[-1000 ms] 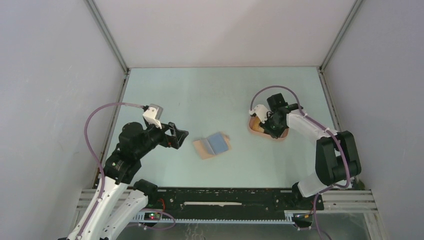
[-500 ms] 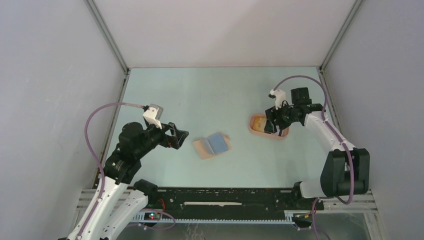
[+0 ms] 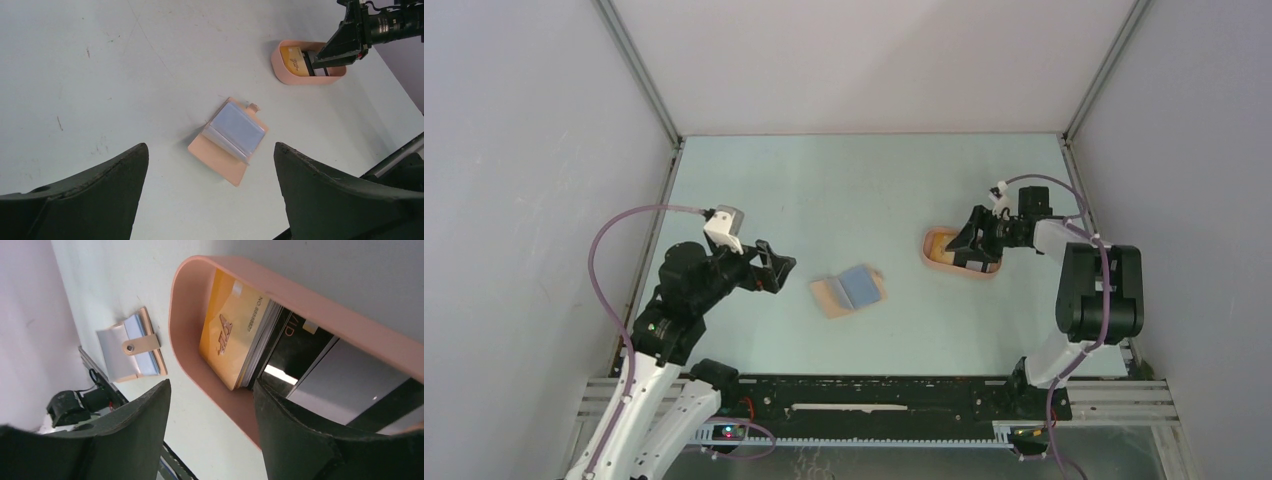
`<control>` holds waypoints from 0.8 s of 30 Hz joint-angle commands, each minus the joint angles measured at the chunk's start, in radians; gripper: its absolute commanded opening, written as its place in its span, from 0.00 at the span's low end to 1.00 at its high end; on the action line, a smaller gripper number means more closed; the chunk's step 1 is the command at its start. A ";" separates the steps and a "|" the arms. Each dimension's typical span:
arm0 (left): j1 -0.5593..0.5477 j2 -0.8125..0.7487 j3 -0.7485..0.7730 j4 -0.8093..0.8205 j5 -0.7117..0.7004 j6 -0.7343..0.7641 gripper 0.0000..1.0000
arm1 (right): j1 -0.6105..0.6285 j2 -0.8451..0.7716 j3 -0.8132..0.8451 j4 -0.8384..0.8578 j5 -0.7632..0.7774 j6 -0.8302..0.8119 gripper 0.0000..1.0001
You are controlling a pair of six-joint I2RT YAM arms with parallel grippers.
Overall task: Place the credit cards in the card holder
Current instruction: Pick up the credit card from the storage box.
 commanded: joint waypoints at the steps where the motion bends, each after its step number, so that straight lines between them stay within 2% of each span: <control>1: 0.026 0.018 -0.012 0.018 0.024 0.013 1.00 | -0.001 0.062 0.003 0.103 -0.058 0.111 0.69; 11: 0.032 0.023 -0.012 0.018 0.037 0.011 1.00 | 0.030 0.152 0.046 0.129 -0.060 0.123 0.65; 24: 0.034 0.020 -0.014 0.021 0.048 0.010 1.00 | 0.049 0.139 0.061 0.171 -0.185 0.165 0.54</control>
